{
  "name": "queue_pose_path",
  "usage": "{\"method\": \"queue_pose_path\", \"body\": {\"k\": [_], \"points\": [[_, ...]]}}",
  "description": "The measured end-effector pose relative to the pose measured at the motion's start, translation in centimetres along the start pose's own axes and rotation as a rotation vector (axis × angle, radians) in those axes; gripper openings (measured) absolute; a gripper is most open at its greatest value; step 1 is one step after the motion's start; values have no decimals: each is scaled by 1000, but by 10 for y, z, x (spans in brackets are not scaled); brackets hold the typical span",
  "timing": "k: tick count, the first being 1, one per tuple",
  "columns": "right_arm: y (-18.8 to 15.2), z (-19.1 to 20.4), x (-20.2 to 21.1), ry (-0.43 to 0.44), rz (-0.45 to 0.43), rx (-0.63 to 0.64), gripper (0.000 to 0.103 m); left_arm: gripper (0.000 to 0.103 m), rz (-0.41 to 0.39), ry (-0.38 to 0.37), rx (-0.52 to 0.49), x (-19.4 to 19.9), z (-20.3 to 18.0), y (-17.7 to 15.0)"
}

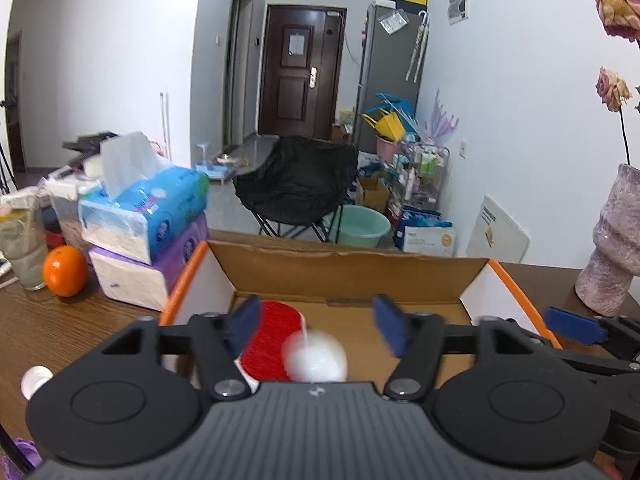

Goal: Organize rigid objects
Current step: 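Lower both caps into the cardboard box and open both tools, then withdraw both tools from the box toward the remaining items on the table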

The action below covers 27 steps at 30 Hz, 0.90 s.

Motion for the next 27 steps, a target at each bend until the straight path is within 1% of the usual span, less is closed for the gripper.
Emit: {"method": "queue_pose_path", "body": {"k": [1, 2, 3, 4, 5, 6, 20, 27], "points": [[0, -1, 0, -5, -1, -2, 73, 81, -11, 8, -5, 2, 1, 1], [0, -1, 0, -11, -2, -4, 84, 85, -18, 11, -6, 4, 3, 2], [1, -2, 1, -16, -5, -5, 91, 94, -23, 16, -4, 5, 4, 3], [1, -2, 2, -22, -9, -8, 95, 103, -29, 23, -1, 7, 6, 3], [1, -3, 3, -24, -13, -12, 101, 103, -37, 28, 0, 8, 7, 4], [2, -3, 4, -24, -18, -16, 103, 103, -43, 30, -3, 9, 8, 5], [4, -1, 8, -38, -16, -8, 103, 103, -46, 25, -6, 12, 7, 7], [5, -4, 22, -47, -25, -2, 103, 103, -67, 0, -9, 27, 4, 8]]}}
Point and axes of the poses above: each gripper's, at about its wrist camera, not at the fingertips, and x roughly against the way its jaws point, z to its left, y to its top, the point moved 2 cm from there along -x, roughly the way its jaws point, and after that the axes turned 12 degrees about -z, right-handed, at the moved point
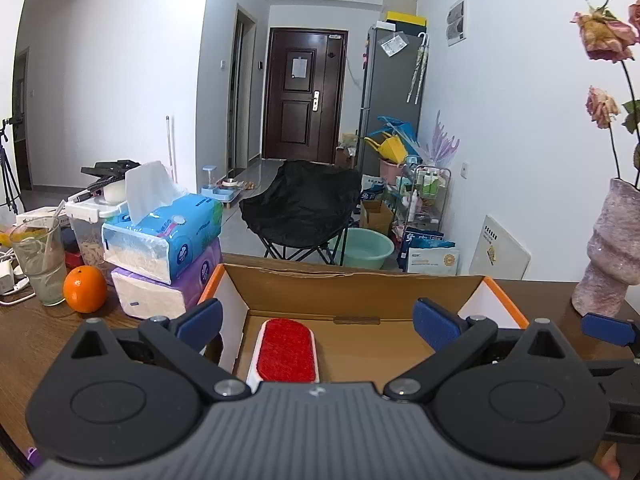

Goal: Organize rigid objects
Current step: 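Withdraw both tools from the box toward the remaining items on the table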

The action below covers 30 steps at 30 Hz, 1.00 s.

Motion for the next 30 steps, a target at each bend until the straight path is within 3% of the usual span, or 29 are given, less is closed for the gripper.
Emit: {"method": "queue_pose_path", "body": {"k": [30], "points": [[-9, -7, 98, -14, -35, 32, 103, 103, -38, -34, 14, 91, 12, -6]]}}
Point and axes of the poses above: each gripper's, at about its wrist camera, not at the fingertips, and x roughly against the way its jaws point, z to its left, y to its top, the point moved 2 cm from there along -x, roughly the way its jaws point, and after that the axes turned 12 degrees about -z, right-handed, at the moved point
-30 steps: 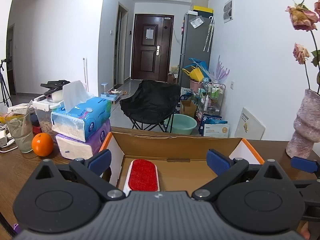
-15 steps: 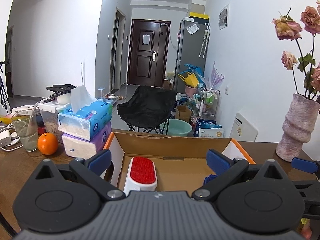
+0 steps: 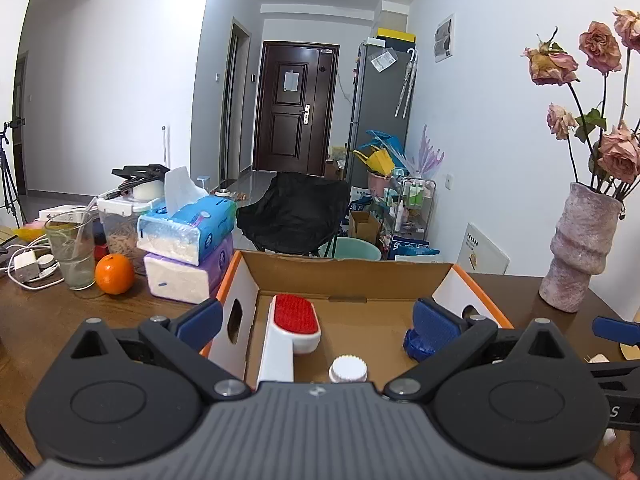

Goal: Organize rigid objects
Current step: 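Withdraw both tools from the box toward the remaining items on the table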

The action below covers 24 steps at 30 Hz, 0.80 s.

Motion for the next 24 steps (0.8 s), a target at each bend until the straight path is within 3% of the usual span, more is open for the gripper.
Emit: {"method": "queue_pose_path", "body": {"k": [24], "points": [[-42, -25, 99, -82, -4, 21, 103, 103, 11, -9, -7, 84, 22, -21]]}}
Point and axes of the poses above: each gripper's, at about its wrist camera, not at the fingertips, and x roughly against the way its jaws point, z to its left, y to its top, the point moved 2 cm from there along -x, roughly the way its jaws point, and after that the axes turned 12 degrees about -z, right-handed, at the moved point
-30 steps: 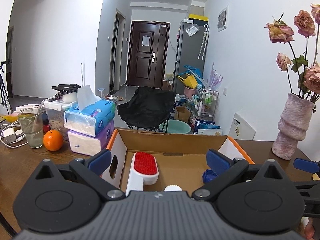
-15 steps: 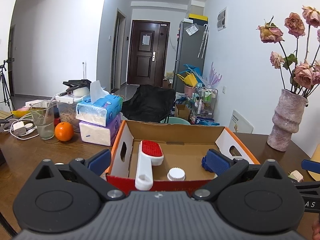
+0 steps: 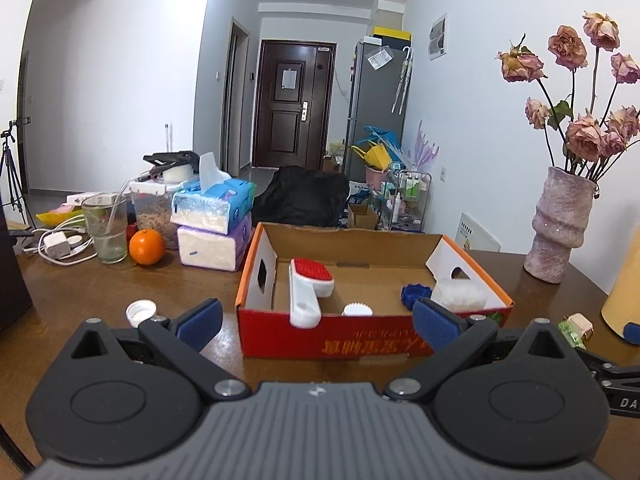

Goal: Organize rigid objects
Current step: 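Withdraw both tools from the box toward the remaining items on the table, then grasp the green spray bottle with the right tool while the left tool grasps the purple cap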

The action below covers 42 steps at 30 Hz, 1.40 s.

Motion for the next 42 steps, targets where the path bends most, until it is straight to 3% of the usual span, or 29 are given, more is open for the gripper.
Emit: {"method": "queue_pose_path", "body": {"k": [10, 20, 30, 42], "points": [[-31, -25, 30, -58, 29, -1, 103, 103, 30, 14, -10, 20, 14, -22], [-45, -57, 28, -155, 56, -49, 103, 103, 73, 55, 2, 20, 35, -41], [-52, -91, -25, -183, 126, -83, 103, 103, 83, 96, 13, 10, 49, -44], [-66, -115, -99, -268, 221, -178, 87, 103, 115, 165, 34, -12, 74, -54]]}}
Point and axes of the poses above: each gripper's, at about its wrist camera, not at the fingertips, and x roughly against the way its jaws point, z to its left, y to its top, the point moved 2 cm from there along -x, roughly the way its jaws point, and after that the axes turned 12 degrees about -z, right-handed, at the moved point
